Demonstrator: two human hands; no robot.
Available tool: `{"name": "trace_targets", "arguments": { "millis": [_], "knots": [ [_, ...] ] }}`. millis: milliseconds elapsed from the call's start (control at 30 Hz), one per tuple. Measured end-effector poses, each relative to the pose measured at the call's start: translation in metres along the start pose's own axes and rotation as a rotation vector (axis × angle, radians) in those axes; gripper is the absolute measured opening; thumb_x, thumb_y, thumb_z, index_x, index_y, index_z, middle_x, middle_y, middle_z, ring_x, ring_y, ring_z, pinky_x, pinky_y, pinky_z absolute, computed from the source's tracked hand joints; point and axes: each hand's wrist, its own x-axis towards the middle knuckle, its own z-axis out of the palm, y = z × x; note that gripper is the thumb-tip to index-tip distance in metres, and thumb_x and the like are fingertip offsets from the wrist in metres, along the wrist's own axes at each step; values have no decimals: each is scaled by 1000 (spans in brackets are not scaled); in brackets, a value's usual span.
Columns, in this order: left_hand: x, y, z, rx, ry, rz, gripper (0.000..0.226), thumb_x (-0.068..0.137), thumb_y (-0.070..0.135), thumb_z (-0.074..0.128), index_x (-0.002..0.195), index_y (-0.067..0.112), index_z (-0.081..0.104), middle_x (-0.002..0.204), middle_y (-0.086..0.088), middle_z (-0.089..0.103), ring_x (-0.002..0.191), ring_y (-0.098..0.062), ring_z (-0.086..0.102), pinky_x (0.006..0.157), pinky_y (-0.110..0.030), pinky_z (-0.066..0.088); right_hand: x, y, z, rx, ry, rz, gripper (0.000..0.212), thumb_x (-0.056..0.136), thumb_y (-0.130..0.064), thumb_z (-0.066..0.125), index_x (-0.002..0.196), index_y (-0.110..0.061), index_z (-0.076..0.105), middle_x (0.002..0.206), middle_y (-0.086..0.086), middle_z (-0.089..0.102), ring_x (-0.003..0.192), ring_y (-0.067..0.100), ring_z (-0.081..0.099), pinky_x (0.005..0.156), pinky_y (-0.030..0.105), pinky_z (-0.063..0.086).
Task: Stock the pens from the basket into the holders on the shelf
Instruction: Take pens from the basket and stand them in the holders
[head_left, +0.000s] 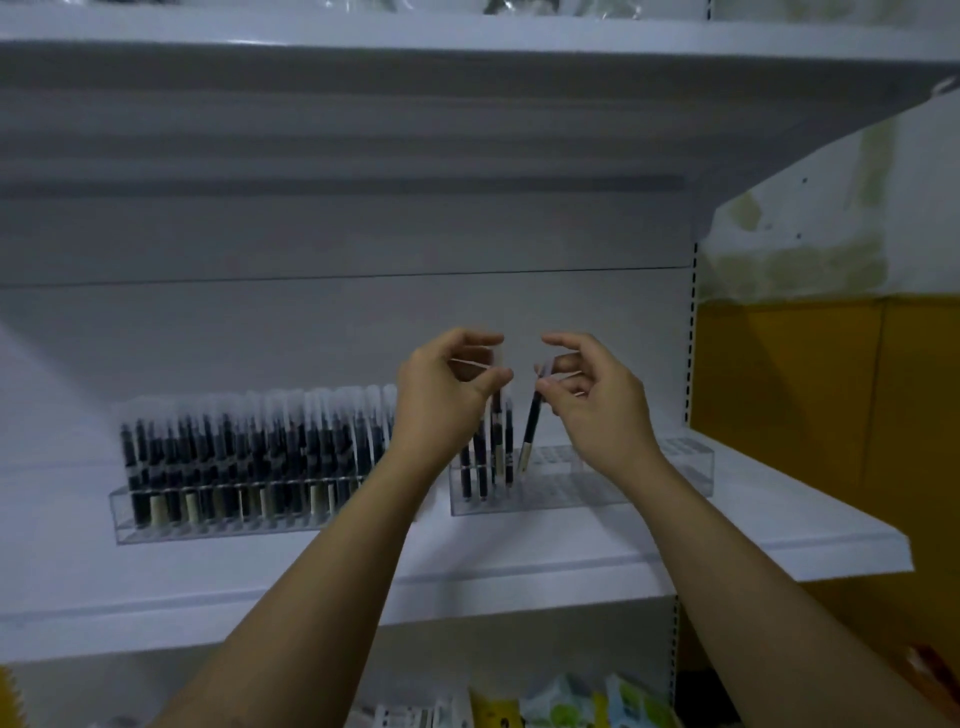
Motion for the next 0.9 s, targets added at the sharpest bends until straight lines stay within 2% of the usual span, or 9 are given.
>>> {"name": "trace_targets", "arguments": {
  "millis": [133,333,533,600,733,900],
  "knots": [
    [19,-7,2,12,29,43,23,80,19,76,99,28,66,91,9,68,85,-3,65,76,-19,56,18,12,4,14,36,4,38,88,-12,68,121,-28,58,96,-4,63,79,13,66,76,33,58],
    [38,-21,15,51,52,70,21,80,18,77,96,27,67,85,12,66,79,2,63,70,-9,51,35,26,19,26,43,0,38,88,-12,68,120,-30,59,92,-13,59,71,5,62,69,22,55],
    [43,-41,21,148,14,57,17,80,20,77,95,25,68,82,11,67,78,-2,64,70,-13,53,45,39,28,-24,2,-11,38,88,-13,69,118,-34,60,92,-16,58,70,-4,60,61,6,47],
    [43,-46,21,192,-8,56,14,82,22,76,93,25,68,81,10,67,76,-3,64,69,-12,52,44,41,31,-33,1,-19,38,88,-13,69,119,-33,60,91,-16,59,70,-5,60,61,5,47],
    [41,-53,22,281,-42,47,9,84,25,74,91,21,70,82,10,67,76,0,62,63,0,42,45,40,31,-29,-7,-20,39,87,-14,69,119,-33,60,93,-12,62,71,-3,61,63,6,48],
    [40,-57,22,349,-37,64,10,87,26,69,94,19,69,88,12,63,80,0,56,63,-2,35,41,39,30,-46,0,-46,38,87,-13,69,120,-31,61,91,-17,59,70,-8,59,61,2,45]
  ]
}}
